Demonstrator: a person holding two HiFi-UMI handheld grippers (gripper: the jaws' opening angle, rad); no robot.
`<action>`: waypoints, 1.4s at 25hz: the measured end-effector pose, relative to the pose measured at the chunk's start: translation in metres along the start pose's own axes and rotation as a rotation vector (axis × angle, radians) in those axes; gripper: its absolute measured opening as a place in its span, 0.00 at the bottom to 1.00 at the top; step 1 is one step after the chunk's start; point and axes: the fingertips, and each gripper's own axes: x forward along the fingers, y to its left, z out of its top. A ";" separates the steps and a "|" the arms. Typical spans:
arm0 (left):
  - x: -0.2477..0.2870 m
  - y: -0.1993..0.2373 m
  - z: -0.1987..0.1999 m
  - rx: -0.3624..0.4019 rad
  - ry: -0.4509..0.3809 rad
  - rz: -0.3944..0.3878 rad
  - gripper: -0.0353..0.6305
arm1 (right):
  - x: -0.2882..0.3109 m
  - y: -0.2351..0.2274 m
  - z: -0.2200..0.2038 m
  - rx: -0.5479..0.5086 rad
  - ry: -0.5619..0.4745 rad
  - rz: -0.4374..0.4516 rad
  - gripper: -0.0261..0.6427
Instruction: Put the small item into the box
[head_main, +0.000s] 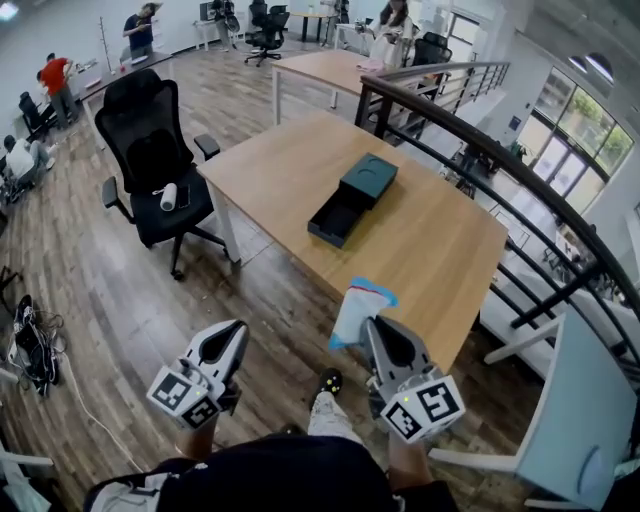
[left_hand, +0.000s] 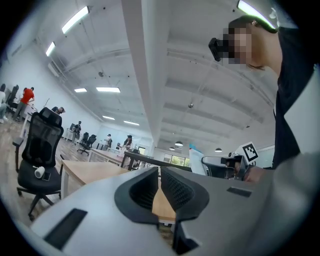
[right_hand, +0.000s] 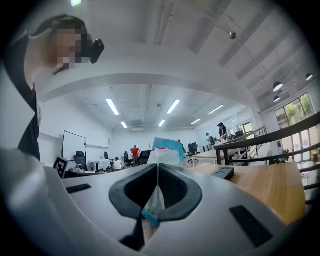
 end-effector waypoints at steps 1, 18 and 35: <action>0.005 0.004 0.002 0.008 -0.001 0.012 0.09 | 0.007 -0.005 0.001 0.002 -0.005 0.011 0.08; 0.113 0.042 0.023 0.058 -0.009 0.058 0.09 | 0.092 -0.105 0.006 0.050 -0.009 0.078 0.08; 0.174 0.039 0.037 0.124 0.010 0.112 0.09 | 0.117 -0.167 0.015 0.114 -0.053 0.128 0.08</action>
